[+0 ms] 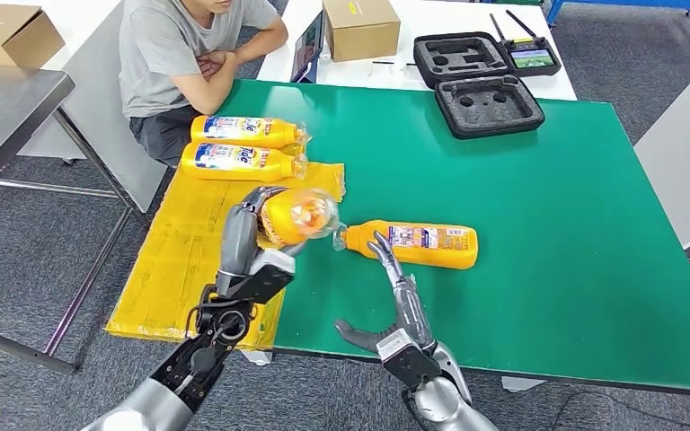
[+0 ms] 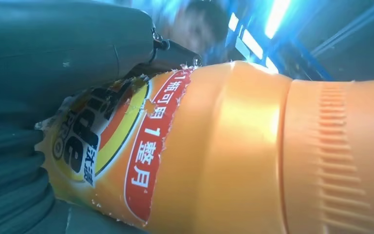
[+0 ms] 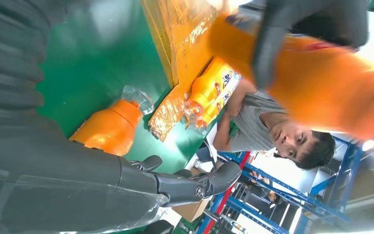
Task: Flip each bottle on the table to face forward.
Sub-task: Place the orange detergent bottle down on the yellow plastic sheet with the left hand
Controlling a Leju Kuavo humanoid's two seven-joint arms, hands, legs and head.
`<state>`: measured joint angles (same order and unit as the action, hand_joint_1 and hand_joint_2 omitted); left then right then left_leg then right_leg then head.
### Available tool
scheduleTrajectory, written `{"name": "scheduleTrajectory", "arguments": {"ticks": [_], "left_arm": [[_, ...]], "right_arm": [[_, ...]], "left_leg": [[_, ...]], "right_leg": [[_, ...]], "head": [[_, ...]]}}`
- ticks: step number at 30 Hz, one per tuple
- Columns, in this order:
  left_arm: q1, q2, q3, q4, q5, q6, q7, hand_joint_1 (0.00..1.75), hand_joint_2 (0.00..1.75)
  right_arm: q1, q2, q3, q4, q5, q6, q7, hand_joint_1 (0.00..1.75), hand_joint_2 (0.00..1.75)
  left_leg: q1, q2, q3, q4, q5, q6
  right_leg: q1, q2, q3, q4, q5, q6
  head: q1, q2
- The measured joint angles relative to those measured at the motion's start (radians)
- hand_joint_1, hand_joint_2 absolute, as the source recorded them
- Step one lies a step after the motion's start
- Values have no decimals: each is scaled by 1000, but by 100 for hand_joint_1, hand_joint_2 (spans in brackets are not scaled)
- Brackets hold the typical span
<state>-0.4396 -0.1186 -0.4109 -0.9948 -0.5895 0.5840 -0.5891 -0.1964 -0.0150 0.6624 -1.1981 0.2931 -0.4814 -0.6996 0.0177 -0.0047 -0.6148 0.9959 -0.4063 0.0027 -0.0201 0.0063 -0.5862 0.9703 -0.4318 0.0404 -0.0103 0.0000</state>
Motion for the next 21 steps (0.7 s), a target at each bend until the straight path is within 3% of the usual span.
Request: {"name": "scheduleTrajectory", "arguments": {"ticks": [2, 4, 10, 13, 21], "left_arm": [[-48, 25, -14, 70, -164, 39, 108, 170, 175], [-96, 49, -27, 133, -291, 21, 204, 167, 175], [-226, 109, -70, 303, -527, -147, 386, 169, 175], [-274, 130, -83, 371, -571, -200, 420, 169, 175], [-314, 150, -102, 437, -581, -210, 422, 171, 175]], "right_arm": [[2, -2, -3, -4, -6, 3, 0, 0, 175], [3, -3, -6, -6, -14, 7, 0, 0, 175], [2, -3, -6, -8, -47, 16, 0, 0, 175], [0, -3, -5, -8, -58, 17, 0, 0, 175], [-3, -3, -4, -8, -60, 17, 0, 0, 175]], "left_leg": [[0, 0, 0, 0, 0, 0], [0, 0, 0, 0, 1, 0], [0, 0, 0, 0, 1, 0], [0, 0, 0, 0, 1, 0], [0, 0, -1, 0, 1, 0]], "right_leg": [[0, 0, 0, 0, 0, 0], [0, 0, 0, 0, 0, 0], [0, 0, 0, 1, 0, 0], [0, 0, 0, 1, 0, 0], [0, 0, 0, 1, 0, 0]], "head": [[0, 0], [0, 0], [0, 0], [0, 0], [0, 0]]}}
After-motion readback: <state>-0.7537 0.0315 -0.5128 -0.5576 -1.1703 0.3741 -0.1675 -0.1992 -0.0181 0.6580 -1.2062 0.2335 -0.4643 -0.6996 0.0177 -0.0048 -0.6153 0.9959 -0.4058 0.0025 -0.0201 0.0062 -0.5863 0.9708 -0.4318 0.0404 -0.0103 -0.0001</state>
